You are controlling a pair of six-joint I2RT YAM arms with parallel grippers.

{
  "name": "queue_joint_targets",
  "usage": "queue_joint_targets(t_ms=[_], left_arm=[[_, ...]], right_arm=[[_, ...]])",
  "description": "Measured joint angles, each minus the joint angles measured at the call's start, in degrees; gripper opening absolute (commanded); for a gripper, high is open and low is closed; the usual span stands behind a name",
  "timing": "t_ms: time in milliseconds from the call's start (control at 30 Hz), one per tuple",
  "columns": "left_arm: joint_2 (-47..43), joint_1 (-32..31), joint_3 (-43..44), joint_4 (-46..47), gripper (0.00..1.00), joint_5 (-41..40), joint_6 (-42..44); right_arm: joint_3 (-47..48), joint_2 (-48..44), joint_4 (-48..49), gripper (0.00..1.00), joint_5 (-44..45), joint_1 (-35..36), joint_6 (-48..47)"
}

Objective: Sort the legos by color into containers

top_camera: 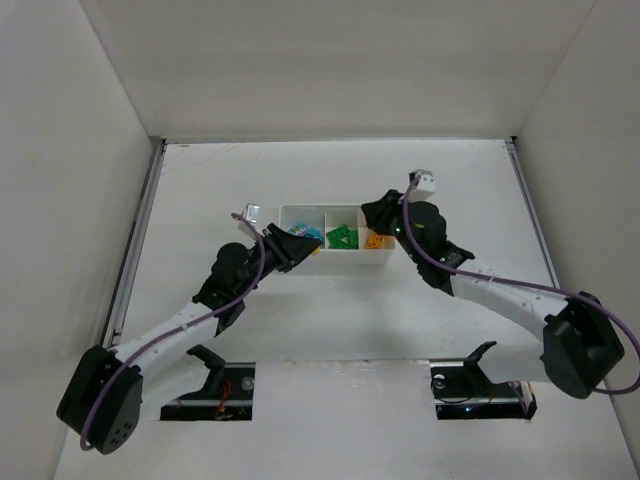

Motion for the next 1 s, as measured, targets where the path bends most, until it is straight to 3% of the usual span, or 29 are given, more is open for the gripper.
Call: queue_joint_targets(t_ms=[67, 133, 367, 700, 833, 1000], left_arm=[[3.48, -3.04, 4.07, -1.95, 0.18, -2.60, 2.54], [7.56, -6.19, 8.63, -3.91, 0.18, -5.40, 5.44], [25.53, -15.32, 28.20, -11.93, 0.19, -14.27, 15.93], [45.81, -17.81, 46.36, -19.87, 0.26, -20.00, 25.16], [50.58, -18.05, 51.04, -22.47, 0.35, -21.77, 27.96], [52.57, -18.78, 54.25, -24.55, 0.61, -24.28, 31.17]], right_arm=[[-2.99, -3.93, 0.61, 0.15, 2.27, -1.79, 0.37], [-6.36, -7.10, 0.72, 0.12, 5.16, -4.37, 1.07], [-15.13, -10.73, 0.02, 0.17, 10.29, -14.25, 6.23], [-16.39, -12.83, 0.92, 0.19, 10.51, -15.17, 8.98], [-16.92, -13.60, 1.57, 0.19, 10.47, -15.17, 9.49], [-17.75, -14.95, 1.88, 0.21, 10.23, -15.54, 9.92]])
